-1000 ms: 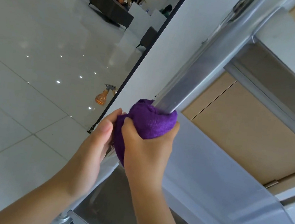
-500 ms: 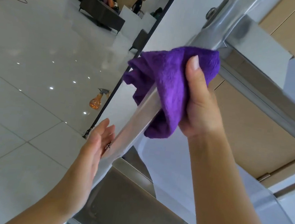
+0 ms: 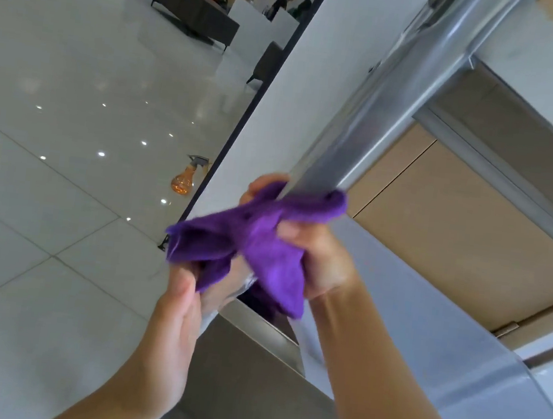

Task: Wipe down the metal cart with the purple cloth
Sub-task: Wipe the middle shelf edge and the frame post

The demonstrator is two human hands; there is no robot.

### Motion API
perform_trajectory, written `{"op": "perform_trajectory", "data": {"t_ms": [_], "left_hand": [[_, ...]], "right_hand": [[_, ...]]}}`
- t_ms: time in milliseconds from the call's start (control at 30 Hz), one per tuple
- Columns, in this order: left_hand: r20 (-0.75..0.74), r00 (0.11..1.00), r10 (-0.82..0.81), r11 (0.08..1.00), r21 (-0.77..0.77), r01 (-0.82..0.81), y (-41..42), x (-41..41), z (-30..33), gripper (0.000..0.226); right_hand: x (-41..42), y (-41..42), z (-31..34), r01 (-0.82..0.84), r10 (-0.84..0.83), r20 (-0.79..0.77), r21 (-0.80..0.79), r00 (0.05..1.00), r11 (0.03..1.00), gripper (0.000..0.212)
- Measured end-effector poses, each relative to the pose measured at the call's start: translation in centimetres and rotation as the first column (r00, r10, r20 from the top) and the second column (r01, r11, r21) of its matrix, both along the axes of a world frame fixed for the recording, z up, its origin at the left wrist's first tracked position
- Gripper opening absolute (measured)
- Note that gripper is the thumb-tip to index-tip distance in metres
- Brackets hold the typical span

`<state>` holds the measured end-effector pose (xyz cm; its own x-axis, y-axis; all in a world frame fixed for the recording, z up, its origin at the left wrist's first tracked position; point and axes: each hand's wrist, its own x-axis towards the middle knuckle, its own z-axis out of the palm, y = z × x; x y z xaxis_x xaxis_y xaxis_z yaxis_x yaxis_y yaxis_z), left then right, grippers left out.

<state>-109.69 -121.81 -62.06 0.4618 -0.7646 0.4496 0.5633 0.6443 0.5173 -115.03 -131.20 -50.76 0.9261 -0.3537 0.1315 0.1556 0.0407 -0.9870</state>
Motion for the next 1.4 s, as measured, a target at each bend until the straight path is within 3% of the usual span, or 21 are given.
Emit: {"op": "perform_trajectory", "data": {"t_ms": [67,167,233,300,400,533,600,667,733,867,1000,1067,1100,1133,1167,1200,1233,1300,1333,1400], "left_hand": [[0.046,0.999,0.007,0.999,0.049,-0.01,0.4,0.4,-0.6,0.095],[0.098,0.993,0.063,0.986,0.147,-0.077,1.0,1.4,-1.3,0.093],[0.139,0.989,0.049,0.972,0.22,-0.079,1.4,1.4,-2.0,0.097],[0.185,0.982,0.045,0.962,0.258,-0.092,1.6,1.2,-2.4,0.101],[0.191,0.981,0.042,0.953,0.288,-0.097,1.6,1.2,-2.3,0.094],[0.168,0.986,0.007,0.954,0.294,-0.057,2.1,1.5,-1.7,0.067],[0.179,0.984,-0.028,0.956,0.293,-0.026,2.4,1.1,-1.6,0.06],[0.056,0.996,-0.075,0.945,0.322,0.053,2.6,0.9,-1.5,0.056],[0.021,0.996,-0.088,0.926,0.371,0.074,2.8,1.1,-1.8,0.062],[0.165,0.98,-0.114,0.921,0.386,0.042,3.2,1.9,-2.4,0.056],[0.288,0.95,-0.12,0.95,0.31,0.026,3.5,1.7,-2.2,0.05],[0.302,0.948,-0.104,0.953,0.304,0.008,3.6,2.0,-2.7,0.044],[0.324,0.941,-0.094,0.948,0.317,-0.014,3.6,2.0,-3.2,0.047],[0.344,0.934,-0.093,0.941,0.337,-0.03,3.6,2.1,-3.6,0.054],[0.352,0.931,-0.099,0.932,0.361,-0.037,3.6,2.3,-4.1,0.06],[0.343,0.933,-0.11,0.925,0.379,-0.031,3.7,2.4,-4.4,0.064],[0.339,0.934,-0.11,0.922,0.385,-0.031,3.8,2.4,-4.8,0.064],[0.335,0.93,-0.154,0.895,0.446,-0.012,3.7,2.6,-5.6,0.057],[0.337,0.923,-0.187,0.865,0.502,-0.008,3.2,2.6,-5.6,0.051],[0.402,0.894,-0.196,0.864,0.502,-0.036,2.5,2.5,-7.1,0.043]], "right_hand": [[-0.9,1.0,-1.3,0.145,-0.152,-0.096,-0.079,0.984,0.986,0.032],[-1.9,3.4,-2.1,0.404,-0.425,-0.091,-0.182,0.901,0.896,0.026],[-2.5,5.3,-2.6,0.553,-0.619,-0.037,-0.409,0.785,0.726,0.034],[-2.6,7.0,-3.6,0.598,-0.709,0.057,-0.588,0.703,0.545,0.036],[-2.7,8.2,-4.8,0.629,-0.719,0.181,-0.652,0.671,0.423,0.043],[-3.3,9.6,-7.9,0.651,-0.724,0.263,-0.687,0.638,0.323,0.074],[-3.8,10.0,-9.2,0.663,-0.682,0.35,-0.701,0.642,0.264,0.079],[-4.3,10.4,-11.1,0.609,-0.59,0.422,-0.778,0.688,0.154,0.076],[-5.0,10.8,-13.9,0.475,-0.518,0.364,-0.875,0.774,0.094,0.074],[-5.8,9.5,-18.1,0.278,-0.519,0.207,-0.959,0.829,0.061,0.07],[-6.0,8.1,-18.5,0.233,-0.447,0.215,-0.972,0.869,-0.014,0.047],[-6.5,7.3,-18.5,0.237,-0.452,0.225,-0.971,0.863,-0.031,0.05],[-6.5,7.4,-18.0,0.276,-0.492,0.227,-0.961,0.841,0.028,0.054],[-6.4,7.6,-17.6,0.361,-0.58,0.211,-0.919,0.787,0.156,0.057],[-6.2,7.8,-17.1,0.499,-0.683,0.151,-0.794,0.715,0.347,0.054],[-5.7,7.9,-16.6,0.64,-0.762,0.04,-0.573,0.646,0.512,0.045],[-5.2,7.9,-16.0,0.759,-0.815,-0.09,-0.318,0.572,0.568,0.038],[-4.7,7.1,-15.5,0.871,-0.852,-0.278,-0.089,0.443,0.482,0.05],[-4.4,6.8,-15.2,0.901,-0.847,-0.327,0.035,0.419,0.432,0.042],[-4.0,6.7,-14.4,0.857,-0.782,-0.356,0.285,0.511,0.429,0.036]]}}
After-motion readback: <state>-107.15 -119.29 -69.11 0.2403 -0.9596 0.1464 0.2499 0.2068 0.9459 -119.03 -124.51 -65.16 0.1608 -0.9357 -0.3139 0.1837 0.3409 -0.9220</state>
